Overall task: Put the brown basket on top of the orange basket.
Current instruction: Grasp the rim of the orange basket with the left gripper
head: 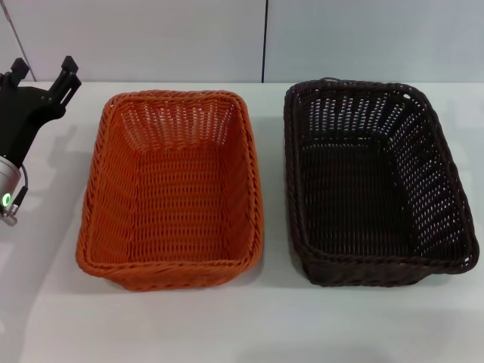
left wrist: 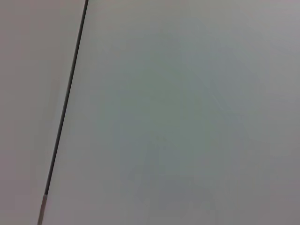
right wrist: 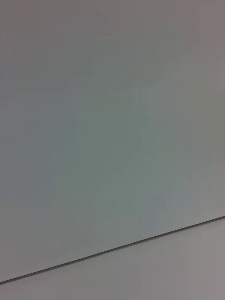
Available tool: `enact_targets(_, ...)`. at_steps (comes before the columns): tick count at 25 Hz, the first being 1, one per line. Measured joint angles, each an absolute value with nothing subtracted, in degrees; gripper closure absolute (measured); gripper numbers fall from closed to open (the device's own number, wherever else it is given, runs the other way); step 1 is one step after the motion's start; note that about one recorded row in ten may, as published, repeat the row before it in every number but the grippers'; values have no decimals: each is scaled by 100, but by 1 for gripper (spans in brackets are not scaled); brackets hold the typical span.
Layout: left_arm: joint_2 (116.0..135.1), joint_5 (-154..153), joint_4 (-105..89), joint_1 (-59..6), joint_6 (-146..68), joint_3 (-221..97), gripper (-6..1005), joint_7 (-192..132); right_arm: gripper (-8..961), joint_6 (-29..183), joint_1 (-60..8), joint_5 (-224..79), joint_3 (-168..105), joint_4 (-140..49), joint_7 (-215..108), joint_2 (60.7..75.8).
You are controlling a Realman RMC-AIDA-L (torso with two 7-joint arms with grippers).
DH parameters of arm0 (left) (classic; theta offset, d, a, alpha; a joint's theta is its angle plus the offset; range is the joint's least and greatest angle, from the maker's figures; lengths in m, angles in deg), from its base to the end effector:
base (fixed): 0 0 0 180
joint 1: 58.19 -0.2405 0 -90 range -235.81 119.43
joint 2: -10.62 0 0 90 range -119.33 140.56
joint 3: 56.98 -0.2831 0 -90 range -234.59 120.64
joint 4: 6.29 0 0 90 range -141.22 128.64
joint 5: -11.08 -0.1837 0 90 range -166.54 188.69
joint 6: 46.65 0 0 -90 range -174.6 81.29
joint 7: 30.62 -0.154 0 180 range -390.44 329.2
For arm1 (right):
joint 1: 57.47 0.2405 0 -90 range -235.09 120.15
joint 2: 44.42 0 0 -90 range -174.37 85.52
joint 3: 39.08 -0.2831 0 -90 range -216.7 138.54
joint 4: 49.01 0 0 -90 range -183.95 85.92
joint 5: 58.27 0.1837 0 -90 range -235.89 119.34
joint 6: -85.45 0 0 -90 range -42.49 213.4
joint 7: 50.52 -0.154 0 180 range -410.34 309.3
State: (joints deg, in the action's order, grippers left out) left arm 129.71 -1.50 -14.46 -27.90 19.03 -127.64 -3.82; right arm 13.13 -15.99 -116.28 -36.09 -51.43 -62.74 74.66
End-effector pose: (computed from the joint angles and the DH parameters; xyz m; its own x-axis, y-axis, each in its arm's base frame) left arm -0.3088 0.3786 0.0176 0.5672 -0.1014 0.8173 0.7948 -0.1927 -0.5755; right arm 0.2759 0.4146 0.0430 0.5712 0.2927 -0.7669 -0.8019 -0.0008 -0.5975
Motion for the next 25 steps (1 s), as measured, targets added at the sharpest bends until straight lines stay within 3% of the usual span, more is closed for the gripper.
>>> enact_targets(25,12970,168,-1452,-2791,2042,-12699,140,-369,326,1266,-1671,-11618,-3614,-5222,-6285,7473)
